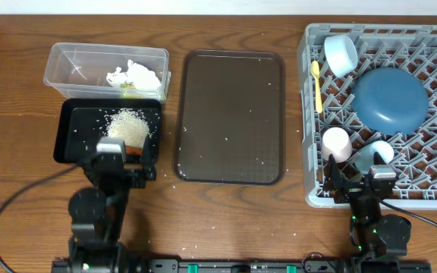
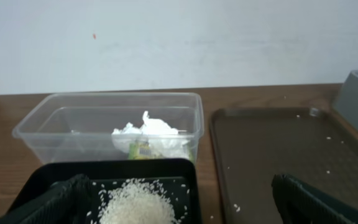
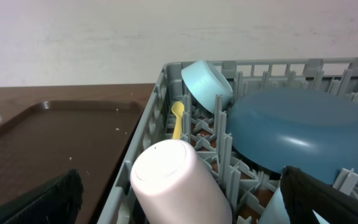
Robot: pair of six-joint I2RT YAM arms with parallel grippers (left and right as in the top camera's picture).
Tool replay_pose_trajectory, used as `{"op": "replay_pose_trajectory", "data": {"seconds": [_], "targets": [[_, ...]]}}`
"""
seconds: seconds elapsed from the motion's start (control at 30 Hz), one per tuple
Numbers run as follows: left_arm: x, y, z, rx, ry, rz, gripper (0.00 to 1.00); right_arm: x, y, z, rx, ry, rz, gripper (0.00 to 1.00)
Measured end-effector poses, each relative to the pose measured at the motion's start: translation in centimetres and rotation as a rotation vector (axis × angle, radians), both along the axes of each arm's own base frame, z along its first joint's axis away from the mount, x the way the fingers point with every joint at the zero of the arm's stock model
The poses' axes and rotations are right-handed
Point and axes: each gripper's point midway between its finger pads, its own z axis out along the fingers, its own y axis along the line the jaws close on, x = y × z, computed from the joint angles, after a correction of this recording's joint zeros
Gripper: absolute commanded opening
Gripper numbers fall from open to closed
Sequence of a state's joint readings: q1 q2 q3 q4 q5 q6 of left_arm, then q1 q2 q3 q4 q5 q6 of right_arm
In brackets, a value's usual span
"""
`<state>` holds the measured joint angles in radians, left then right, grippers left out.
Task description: Sort waste into correct bins and load items into the dishwasher rack
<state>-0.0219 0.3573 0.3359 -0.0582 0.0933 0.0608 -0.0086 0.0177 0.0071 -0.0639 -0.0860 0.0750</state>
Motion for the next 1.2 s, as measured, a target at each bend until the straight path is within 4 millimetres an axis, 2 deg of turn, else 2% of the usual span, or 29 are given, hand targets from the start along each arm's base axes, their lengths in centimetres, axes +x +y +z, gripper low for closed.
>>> {"op": "replay_pose_trajectory", "data": {"seconds": [0.17, 0.43, 0.87, 1.2], "targets": [[-1.1, 0.6, -1.7, 0.0, -0.049, 0.025, 0.95, 0.0, 0.0, 0.0, 0.0, -0.001, 0.0, 0.99], [-2.0, 1.2, -2.3, 0.001, -0.128, 0.048, 0.95, 0.0, 0.0, 0.0, 0.0, -0.001, 0.0, 0.99], [-1.6, 1.3, -6.6, 0.001, -0.066, 0.053, 0.95, 0.0, 0.0, 0.0, 0.0, 0.0, 0.0, 0.99], [-1.6, 1.4, -6.7, 0.002, -0.061, 0.058, 0.95, 0.0, 0.0, 0.0, 0.0, -0.001, 0.0, 0.99]]}}
